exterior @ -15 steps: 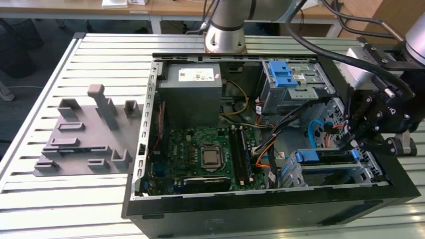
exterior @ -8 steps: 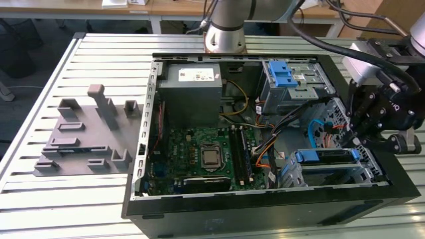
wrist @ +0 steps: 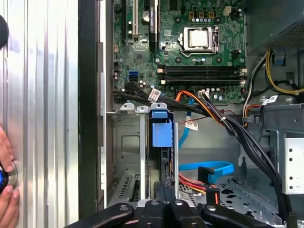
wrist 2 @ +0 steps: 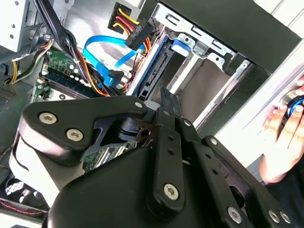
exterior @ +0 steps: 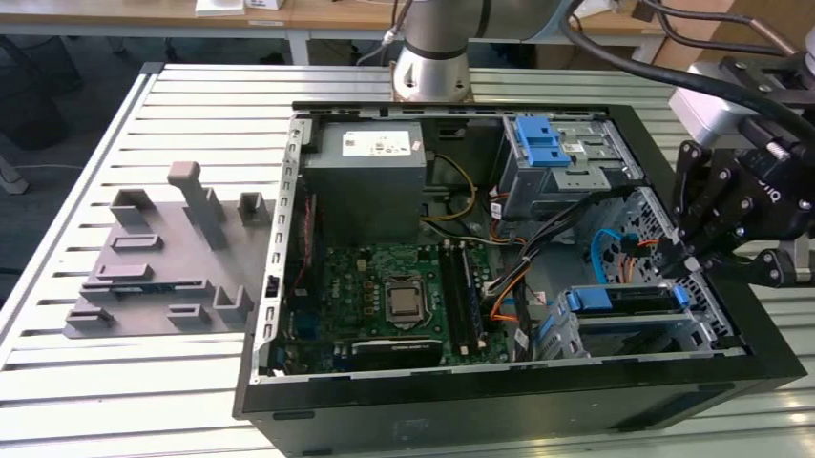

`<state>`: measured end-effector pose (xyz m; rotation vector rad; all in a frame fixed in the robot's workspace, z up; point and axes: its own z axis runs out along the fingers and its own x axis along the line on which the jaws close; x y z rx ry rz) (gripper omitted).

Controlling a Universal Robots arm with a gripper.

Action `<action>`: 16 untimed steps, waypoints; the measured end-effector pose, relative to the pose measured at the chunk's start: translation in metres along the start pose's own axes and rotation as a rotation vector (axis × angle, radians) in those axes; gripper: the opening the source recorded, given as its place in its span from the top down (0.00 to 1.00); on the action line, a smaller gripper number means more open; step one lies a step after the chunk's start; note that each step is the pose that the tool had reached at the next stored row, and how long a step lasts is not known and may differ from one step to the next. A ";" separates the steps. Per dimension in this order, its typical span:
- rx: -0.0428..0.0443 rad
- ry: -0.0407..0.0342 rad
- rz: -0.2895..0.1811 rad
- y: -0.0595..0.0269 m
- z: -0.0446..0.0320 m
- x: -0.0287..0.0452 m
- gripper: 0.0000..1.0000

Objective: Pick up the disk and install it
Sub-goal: 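Insert the first disk wire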

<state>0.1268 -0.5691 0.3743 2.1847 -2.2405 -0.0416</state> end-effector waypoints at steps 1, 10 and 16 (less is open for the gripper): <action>-0.0008 0.0000 0.000 -0.0005 -0.0009 -0.0001 0.89; -0.0126 0.0004 0.000 -0.0117 -0.0017 -0.0064 0.89; -0.0147 0.0000 0.014 -0.0136 -0.0017 -0.0134 0.89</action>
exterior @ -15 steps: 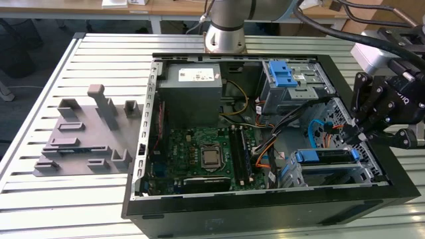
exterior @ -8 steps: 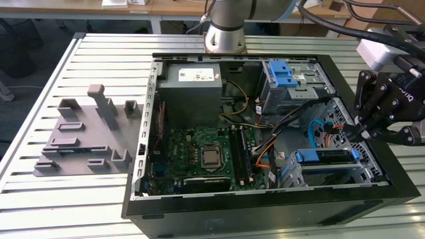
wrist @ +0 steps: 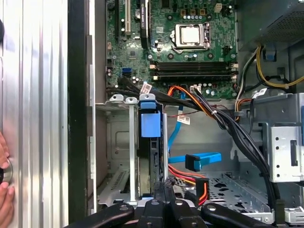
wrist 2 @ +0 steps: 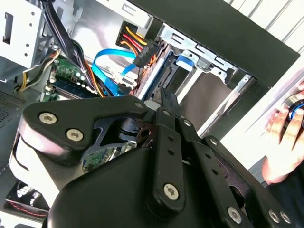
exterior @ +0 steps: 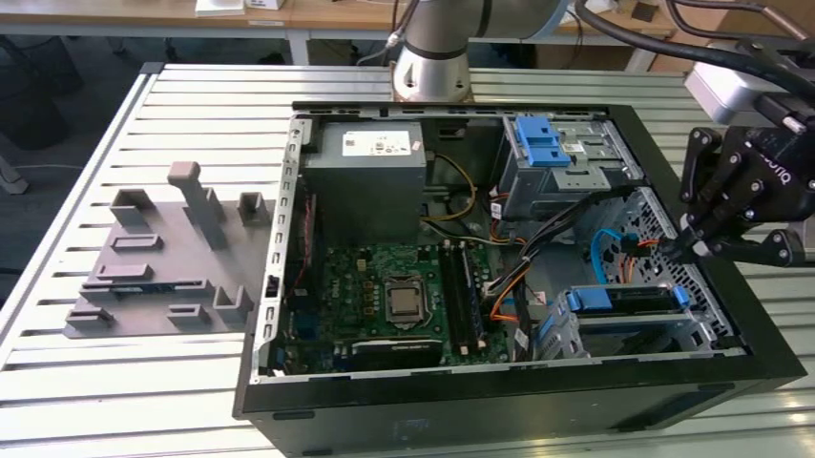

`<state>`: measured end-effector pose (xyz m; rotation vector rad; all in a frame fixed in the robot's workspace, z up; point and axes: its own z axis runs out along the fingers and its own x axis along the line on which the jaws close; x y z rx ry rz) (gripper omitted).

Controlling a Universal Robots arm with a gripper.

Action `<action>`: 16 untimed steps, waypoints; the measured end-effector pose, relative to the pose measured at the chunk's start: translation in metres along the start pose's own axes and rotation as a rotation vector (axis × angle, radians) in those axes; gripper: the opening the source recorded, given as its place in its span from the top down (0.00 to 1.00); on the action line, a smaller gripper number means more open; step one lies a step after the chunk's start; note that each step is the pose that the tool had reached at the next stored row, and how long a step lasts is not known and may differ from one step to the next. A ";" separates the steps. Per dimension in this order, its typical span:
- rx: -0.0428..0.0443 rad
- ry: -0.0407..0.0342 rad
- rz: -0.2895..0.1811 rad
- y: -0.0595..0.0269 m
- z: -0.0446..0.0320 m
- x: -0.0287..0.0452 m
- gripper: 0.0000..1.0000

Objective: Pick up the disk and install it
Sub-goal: 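Insert the first disk wire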

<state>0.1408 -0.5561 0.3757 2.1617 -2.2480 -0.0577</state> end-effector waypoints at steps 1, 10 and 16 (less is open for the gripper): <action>-0.0003 -0.0001 0.001 -0.0004 0.0000 -0.0008 0.89; -0.0014 0.0043 0.002 -0.0024 0.0000 -0.0095 0.89; -0.0044 0.0124 0.003 -0.0032 0.0002 -0.0122 0.89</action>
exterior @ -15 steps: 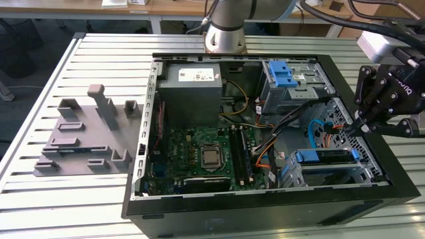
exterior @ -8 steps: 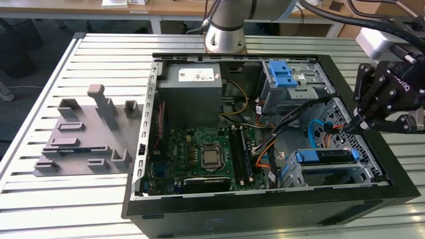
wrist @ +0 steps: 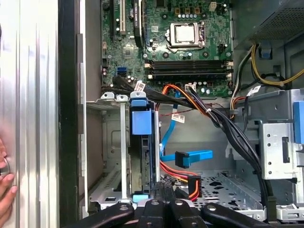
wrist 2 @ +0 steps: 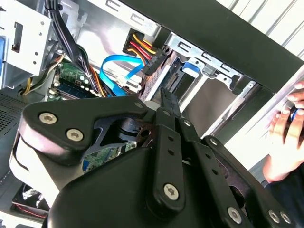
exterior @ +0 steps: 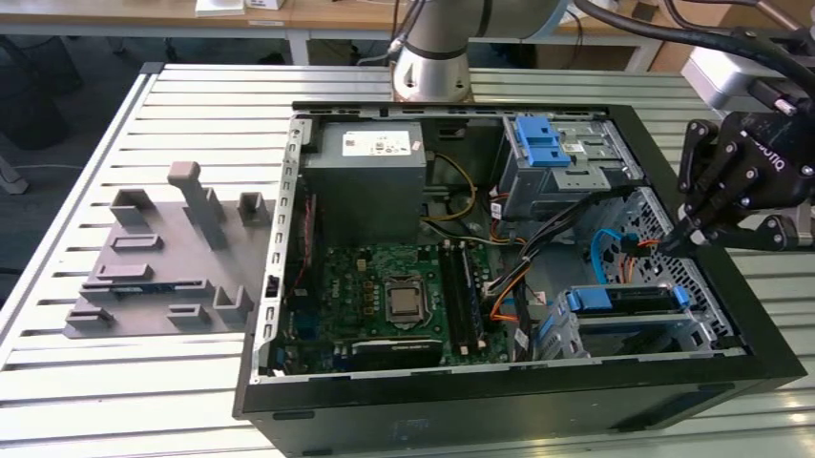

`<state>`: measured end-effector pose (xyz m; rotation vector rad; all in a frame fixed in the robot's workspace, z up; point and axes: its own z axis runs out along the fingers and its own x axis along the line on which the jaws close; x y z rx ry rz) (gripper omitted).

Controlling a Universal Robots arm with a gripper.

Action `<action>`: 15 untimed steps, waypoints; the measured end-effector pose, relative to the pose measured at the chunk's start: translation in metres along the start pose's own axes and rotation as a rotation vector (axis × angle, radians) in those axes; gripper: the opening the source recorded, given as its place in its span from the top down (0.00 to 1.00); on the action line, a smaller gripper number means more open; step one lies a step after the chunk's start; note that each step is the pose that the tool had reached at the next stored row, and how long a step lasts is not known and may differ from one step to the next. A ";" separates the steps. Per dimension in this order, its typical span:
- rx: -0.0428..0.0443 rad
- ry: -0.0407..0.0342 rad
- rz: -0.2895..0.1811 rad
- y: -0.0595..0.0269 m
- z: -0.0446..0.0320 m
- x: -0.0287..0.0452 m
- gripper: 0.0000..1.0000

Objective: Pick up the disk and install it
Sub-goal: 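Insert the first disk wire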

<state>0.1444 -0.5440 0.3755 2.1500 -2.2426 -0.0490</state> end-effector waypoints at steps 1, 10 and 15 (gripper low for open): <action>-0.0004 0.0009 0.002 0.0000 0.0000 -0.0011 0.89; -0.0158 0.0010 0.030 -0.0018 0.0015 -0.0113 0.83; -0.0278 0.0008 0.040 -0.0056 0.0040 -0.0162 0.82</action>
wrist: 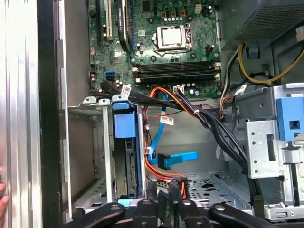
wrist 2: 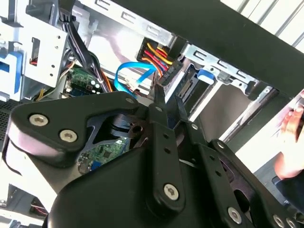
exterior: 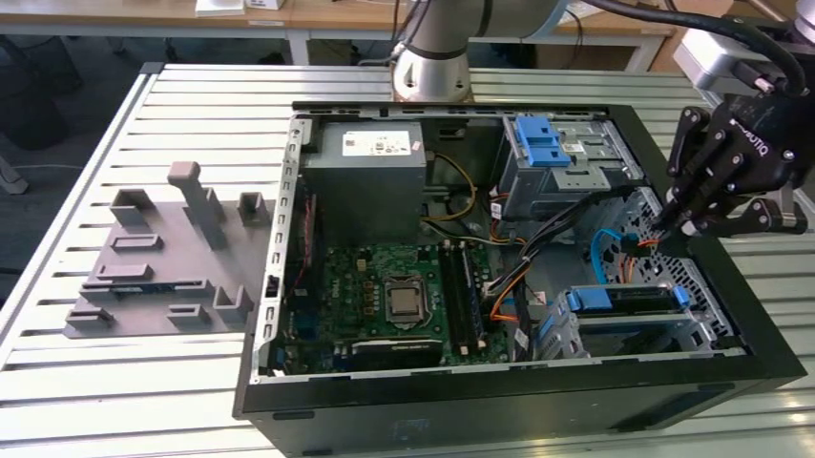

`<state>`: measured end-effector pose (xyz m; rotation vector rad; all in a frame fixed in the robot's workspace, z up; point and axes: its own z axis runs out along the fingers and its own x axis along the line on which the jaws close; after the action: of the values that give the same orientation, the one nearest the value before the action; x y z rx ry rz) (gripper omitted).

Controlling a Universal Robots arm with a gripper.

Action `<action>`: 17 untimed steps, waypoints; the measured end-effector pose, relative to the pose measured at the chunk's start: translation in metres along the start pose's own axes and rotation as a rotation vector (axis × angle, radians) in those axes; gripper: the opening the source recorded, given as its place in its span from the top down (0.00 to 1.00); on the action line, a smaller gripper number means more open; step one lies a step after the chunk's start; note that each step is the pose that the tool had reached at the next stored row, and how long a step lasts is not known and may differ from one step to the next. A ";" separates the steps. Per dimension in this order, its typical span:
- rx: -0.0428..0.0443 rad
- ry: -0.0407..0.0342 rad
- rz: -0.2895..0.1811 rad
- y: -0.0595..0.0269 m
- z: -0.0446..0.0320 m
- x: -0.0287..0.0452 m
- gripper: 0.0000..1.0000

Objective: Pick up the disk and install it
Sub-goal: 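Insert the first disk wire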

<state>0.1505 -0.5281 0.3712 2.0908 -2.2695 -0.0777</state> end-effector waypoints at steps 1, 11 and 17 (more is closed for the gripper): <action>-0.0004 0.0001 0.001 -0.0012 0.0005 -0.0003 0.75; -0.0009 -0.0044 0.064 -0.0062 0.0059 -0.0037 0.75; -0.0003 0.0004 0.071 -0.0076 0.0098 -0.0048 0.75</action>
<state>0.1577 -0.5239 0.3608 2.0076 -2.3406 -0.0745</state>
